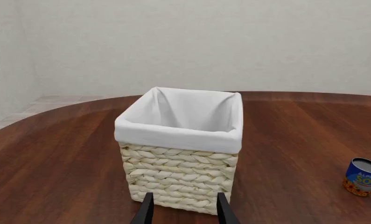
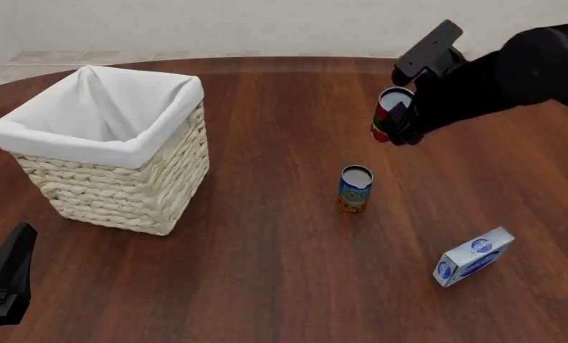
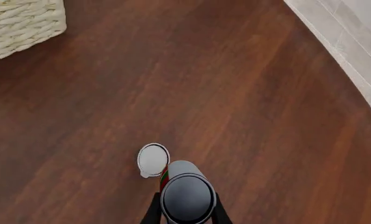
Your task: Pick up the tomato sauce, and put it in the basket.
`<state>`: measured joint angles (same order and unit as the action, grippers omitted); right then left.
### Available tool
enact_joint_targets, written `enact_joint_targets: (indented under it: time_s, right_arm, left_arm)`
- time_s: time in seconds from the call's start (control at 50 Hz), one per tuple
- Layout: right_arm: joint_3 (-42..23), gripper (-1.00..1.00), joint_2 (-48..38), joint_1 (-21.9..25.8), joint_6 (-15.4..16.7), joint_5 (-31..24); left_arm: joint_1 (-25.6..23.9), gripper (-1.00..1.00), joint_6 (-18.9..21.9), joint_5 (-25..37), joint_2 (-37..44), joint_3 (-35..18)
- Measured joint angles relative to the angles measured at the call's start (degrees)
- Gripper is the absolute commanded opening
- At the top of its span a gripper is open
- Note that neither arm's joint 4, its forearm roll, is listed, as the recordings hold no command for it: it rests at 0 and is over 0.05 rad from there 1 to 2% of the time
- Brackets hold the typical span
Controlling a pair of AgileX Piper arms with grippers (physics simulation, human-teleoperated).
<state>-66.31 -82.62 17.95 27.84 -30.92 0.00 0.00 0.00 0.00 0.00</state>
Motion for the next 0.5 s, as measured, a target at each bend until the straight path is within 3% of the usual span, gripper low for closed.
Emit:
enact_joint_targets:
  time_s: [0.5]
  right_arm:
    - [-15.1,-1.0,-9.8,14.4,-0.3,-1.4]
  left_arm:
    - [0.0,1.0,0.0,0.0,0.0,0.0]
